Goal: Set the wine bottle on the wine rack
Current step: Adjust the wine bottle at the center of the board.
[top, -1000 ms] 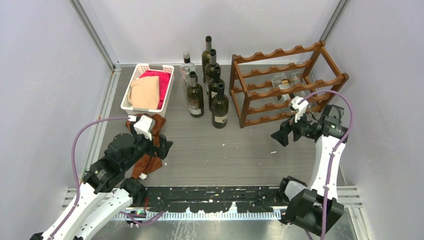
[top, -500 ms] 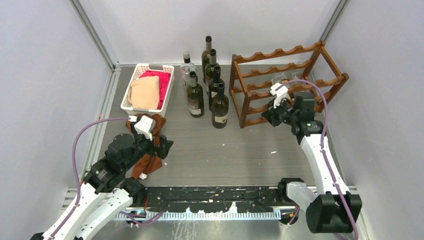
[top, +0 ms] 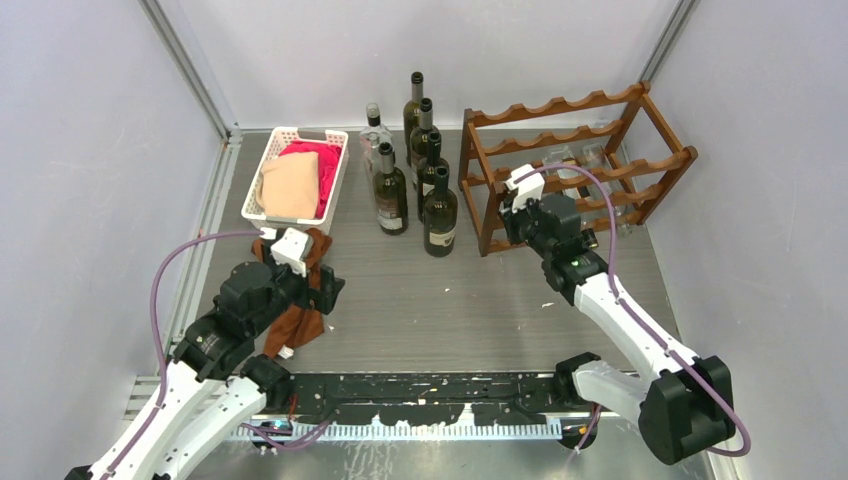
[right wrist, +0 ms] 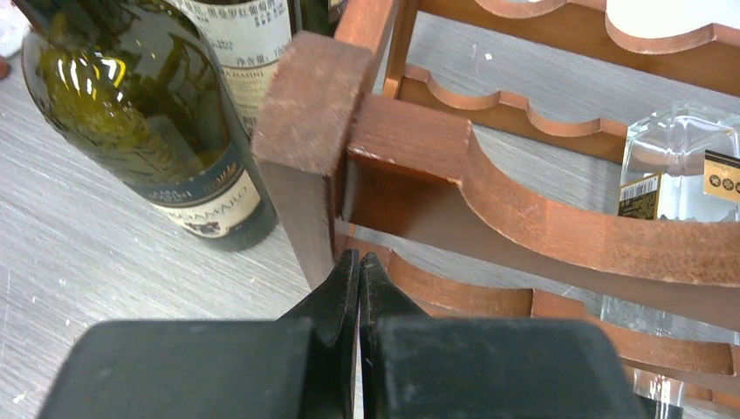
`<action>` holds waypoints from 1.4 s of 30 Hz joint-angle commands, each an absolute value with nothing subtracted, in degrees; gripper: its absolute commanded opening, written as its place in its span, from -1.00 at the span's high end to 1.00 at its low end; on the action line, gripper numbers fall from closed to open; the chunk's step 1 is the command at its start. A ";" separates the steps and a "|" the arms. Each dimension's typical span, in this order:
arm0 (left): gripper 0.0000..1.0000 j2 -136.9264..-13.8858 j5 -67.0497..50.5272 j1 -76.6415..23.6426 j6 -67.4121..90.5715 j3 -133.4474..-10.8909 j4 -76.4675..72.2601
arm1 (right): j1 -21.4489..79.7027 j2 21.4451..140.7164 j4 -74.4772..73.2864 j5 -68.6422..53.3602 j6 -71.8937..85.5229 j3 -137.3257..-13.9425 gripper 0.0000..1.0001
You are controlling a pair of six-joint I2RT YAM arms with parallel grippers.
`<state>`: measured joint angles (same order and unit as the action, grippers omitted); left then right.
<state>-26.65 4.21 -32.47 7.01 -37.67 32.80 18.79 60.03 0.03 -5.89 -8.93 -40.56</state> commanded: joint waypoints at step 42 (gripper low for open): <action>-0.99 -38.73 -9.22 -31.25 34.62 -32.79 -5.63 | 9.63 56.30 -44.23 -49.66 -42.40 -51.61 -1.00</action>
